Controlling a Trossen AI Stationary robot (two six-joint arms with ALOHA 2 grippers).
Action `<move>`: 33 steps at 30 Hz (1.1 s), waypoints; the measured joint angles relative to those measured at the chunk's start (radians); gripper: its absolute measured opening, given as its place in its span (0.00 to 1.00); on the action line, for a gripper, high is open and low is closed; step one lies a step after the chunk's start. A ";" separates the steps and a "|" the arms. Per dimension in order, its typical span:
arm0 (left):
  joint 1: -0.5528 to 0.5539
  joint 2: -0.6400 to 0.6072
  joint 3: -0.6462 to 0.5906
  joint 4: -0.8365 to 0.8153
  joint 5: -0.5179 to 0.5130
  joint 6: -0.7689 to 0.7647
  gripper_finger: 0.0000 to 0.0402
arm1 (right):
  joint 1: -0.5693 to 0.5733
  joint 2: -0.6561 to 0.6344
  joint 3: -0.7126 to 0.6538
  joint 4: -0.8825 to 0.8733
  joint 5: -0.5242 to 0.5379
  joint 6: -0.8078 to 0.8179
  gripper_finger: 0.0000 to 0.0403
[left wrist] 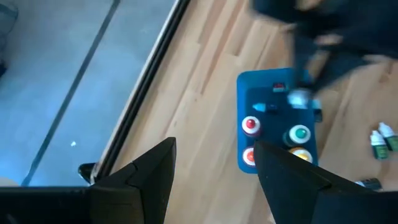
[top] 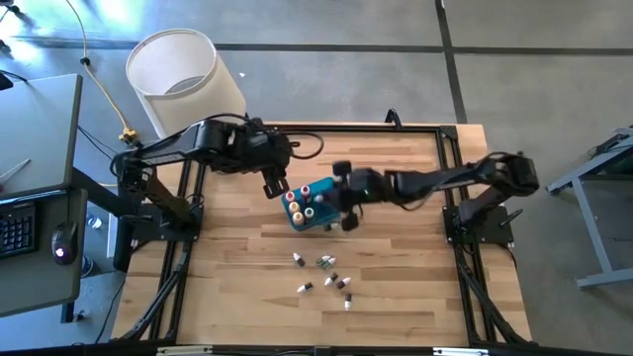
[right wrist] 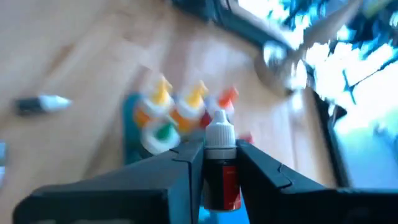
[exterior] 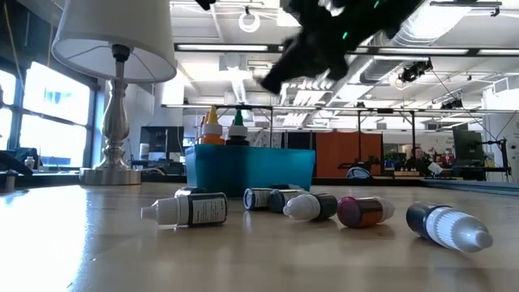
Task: Pick & Place food coloring
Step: Put the middle small red food coloring bottle into the bin, then put the bottom small red food coloring bottle into the bin
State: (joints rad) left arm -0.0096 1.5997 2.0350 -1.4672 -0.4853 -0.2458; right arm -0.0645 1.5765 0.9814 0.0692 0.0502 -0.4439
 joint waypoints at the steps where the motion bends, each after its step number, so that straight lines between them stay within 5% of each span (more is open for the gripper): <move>1: 0.000 0.000 0.000 -0.001 0.010 -0.004 0.52 | -0.027 0.019 -0.001 0.000 -0.027 0.019 0.20; 9: 0.001 0.000 0.000 -0.011 0.090 -0.007 0.52 | -0.112 0.161 -0.003 -0.027 -0.087 0.015 0.24; 18: 0.002 0.000 -0.001 -0.026 0.062 -0.007 0.52 | -0.082 0.133 -0.003 -0.029 -0.066 -0.006 0.32; 33: 0.002 0.000 -0.001 -0.023 0.022 -0.022 0.52 | 0.324 0.014 -0.029 -0.219 -0.145 0.203 0.33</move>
State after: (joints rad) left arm -0.0074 1.5997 2.0342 -1.4902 -0.4633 -0.2677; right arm 0.2592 1.5906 0.9522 -0.1503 -0.0943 -0.2409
